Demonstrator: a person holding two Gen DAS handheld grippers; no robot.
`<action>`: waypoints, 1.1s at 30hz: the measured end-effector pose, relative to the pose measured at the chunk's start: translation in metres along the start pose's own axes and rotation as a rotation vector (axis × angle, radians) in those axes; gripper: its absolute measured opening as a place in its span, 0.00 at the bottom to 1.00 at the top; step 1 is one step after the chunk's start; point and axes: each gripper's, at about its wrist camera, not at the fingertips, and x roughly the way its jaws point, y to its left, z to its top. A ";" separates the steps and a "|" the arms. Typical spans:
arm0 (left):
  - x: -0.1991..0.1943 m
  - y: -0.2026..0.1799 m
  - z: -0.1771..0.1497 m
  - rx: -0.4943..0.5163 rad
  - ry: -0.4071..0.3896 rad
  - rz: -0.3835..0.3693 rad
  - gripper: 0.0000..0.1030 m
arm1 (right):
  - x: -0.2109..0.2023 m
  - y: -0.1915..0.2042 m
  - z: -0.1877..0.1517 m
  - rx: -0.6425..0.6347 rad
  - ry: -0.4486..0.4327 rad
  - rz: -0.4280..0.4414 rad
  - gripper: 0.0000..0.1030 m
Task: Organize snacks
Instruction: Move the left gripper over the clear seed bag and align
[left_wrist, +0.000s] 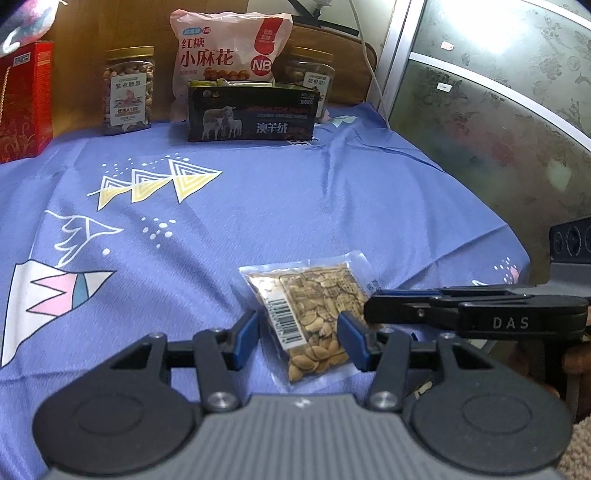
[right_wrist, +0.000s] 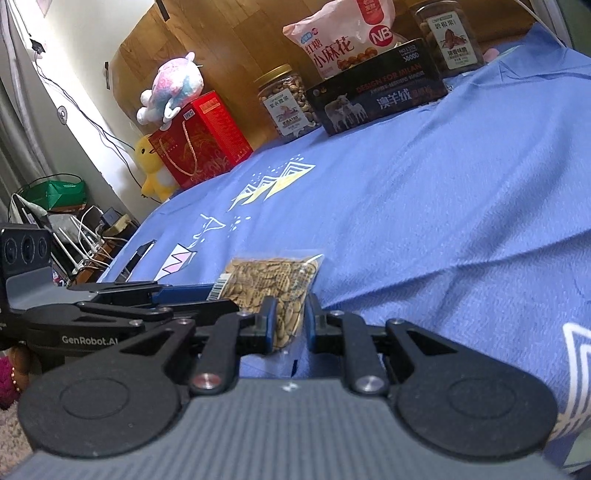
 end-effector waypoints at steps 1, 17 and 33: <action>0.000 0.001 0.000 -0.001 0.000 0.001 0.47 | 0.000 -0.001 0.000 0.001 0.000 0.002 0.20; -0.003 -0.011 0.002 0.013 0.015 0.163 0.57 | -0.003 -0.003 -0.002 0.016 -0.014 0.013 0.20; -0.004 -0.007 0.001 -0.007 0.023 0.171 0.60 | -0.006 -0.004 -0.004 0.028 -0.019 0.023 0.21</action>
